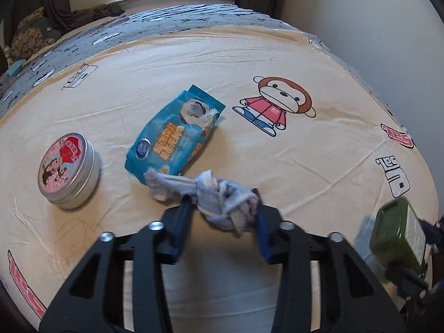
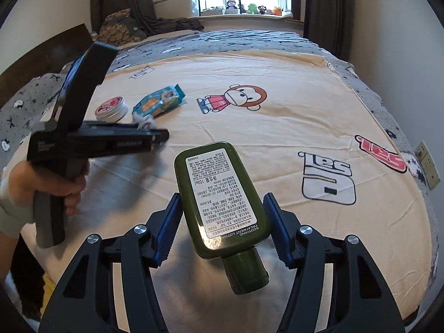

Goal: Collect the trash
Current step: 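Grasp the green bottle with the right tool while the left tool grasps the knotted grey cloth, then lower the green bottle and grey cloth into the bin and open both tools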

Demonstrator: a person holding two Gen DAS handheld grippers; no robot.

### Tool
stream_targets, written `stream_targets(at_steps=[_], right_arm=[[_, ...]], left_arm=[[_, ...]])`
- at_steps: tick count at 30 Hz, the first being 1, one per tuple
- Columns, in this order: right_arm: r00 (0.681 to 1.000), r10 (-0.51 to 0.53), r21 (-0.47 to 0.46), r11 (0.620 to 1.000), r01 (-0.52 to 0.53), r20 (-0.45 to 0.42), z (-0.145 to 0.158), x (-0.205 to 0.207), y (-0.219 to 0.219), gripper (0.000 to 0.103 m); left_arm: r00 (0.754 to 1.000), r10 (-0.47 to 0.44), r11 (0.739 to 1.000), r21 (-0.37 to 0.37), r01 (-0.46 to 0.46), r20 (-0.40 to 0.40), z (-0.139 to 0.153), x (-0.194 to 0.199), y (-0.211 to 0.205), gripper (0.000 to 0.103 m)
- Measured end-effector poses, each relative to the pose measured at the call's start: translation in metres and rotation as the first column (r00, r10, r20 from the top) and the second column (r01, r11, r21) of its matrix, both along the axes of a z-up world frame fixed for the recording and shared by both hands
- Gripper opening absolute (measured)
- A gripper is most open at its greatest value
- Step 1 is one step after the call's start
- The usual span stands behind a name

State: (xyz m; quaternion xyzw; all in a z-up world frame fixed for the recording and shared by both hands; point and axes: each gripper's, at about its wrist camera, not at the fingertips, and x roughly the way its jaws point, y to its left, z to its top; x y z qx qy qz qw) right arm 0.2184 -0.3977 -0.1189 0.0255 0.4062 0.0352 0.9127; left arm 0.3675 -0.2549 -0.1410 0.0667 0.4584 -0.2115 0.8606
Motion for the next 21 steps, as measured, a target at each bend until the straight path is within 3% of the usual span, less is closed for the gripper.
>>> stream_targets(at_steps=[2, 8, 21], right_arm=[[1.000, 0.004, 0.001, 1.000, -0.004, -0.006, -0.003, -0.003, 0.003, 0.060], [1.000, 0.010, 0.019, 1.000, -0.010, 0.001, -0.003, -0.018, 0.018, 0.060], [0.994, 0.074, 0.043, 0.996, -0.078, 0.083, 0.022, -0.080, 0.095, 0.059]], left_arm=[[1.000, -0.006, 1.000, -0.010, 0.006, -0.002, 0.003, 0.000, 0.005, 0.027], [0.999, -0.031, 0.999, -0.019, 0.032, 0.027, 0.011, -0.024, 0.033, 0.025], [0.983, -0.071, 0.992, -0.091, 0.087, 0.167, 0.044, -0.175, 0.144, 0.025]])
